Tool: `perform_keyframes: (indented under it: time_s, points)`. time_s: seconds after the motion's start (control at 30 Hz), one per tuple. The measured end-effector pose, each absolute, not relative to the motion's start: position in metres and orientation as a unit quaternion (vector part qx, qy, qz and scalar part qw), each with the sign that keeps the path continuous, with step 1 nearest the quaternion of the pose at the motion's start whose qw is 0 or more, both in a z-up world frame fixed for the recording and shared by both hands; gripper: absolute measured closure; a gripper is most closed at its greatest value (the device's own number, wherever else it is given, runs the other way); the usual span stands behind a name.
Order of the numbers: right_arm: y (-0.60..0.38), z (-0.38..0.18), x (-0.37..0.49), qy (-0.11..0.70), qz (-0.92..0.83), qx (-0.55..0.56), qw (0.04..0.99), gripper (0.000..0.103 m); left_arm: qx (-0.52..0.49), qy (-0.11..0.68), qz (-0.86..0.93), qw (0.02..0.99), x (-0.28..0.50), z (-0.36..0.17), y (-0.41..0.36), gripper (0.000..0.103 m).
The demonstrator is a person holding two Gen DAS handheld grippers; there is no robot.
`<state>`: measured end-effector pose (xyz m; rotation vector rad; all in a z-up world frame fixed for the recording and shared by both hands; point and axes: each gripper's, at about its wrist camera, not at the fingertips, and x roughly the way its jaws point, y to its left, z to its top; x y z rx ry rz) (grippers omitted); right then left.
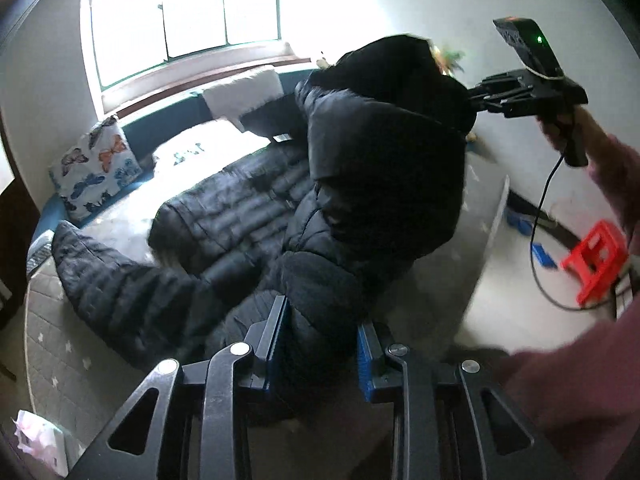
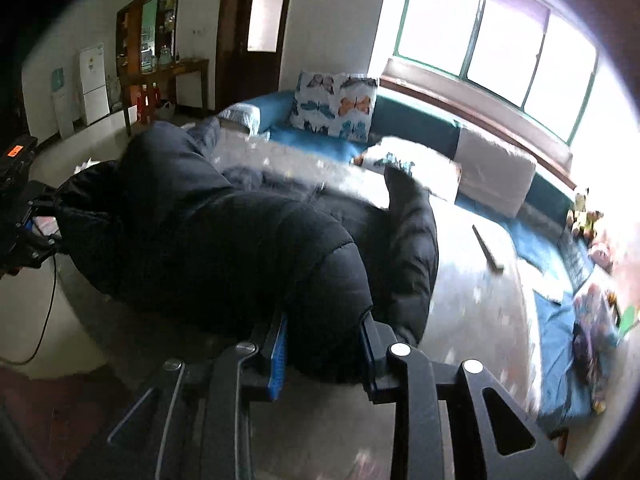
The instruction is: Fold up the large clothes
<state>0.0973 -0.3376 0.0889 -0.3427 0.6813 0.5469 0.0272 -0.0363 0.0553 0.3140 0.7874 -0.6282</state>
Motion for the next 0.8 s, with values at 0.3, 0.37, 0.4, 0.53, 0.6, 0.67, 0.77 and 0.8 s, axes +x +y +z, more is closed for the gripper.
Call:
perform_keyframes:
  time_s: [0.3, 0.37, 0.4, 0.53, 0.6, 0.67, 0.77, 0.8]
  points:
    - [-0.366, 0.016, 0.063, 0.407, 0.231, -0.143, 0.872, 0.058, 0.207, 0.419, -0.31, 0.828, -0.003, 0.003, -0.063, 0.069]
    - [-0.369, 0.007, 0.055, 0.424, 0.222, -0.151, 0.865, 0.058, 0.21, 0.425, -0.317, 0.822, -0.006, 0.002, -0.063, 0.067]
    - [-0.37, 0.003, 0.053, 0.433, 0.217, -0.156, 0.861, 0.058, 0.209, 0.425, -0.319, 0.821, -0.006, 0.003, -0.061, 0.067]
    - [-0.378, 0.009, 0.04, 0.447, 0.208, -0.167, 0.854, 0.058, 0.18, 0.412, -0.333, 0.829, -0.01, 0.019, -0.048, 0.063]
    - [-0.382, 0.014, 0.029, 0.442, 0.199, -0.169, 0.858, 0.058, 0.171, 0.401, -0.328, 0.838, -0.007, 0.031, -0.043, 0.059]
    - [-0.384, 0.026, 0.03, 0.429, 0.194, -0.161, 0.868, 0.058, 0.159, 0.394, -0.323, 0.845, 0.002, 0.033, -0.043, 0.056]
    - [-0.379, 0.037, 0.038, 0.403, 0.201, -0.137, 0.882, 0.057, 0.144, 0.408, -0.318, 0.844, 0.02, 0.028, -0.055, 0.056]
    - [-0.374, 0.038, 0.043, 0.399, 0.208, -0.132, 0.883, 0.057, 0.139, 0.413, -0.32, 0.841, 0.029, 0.025, -0.06, 0.056]
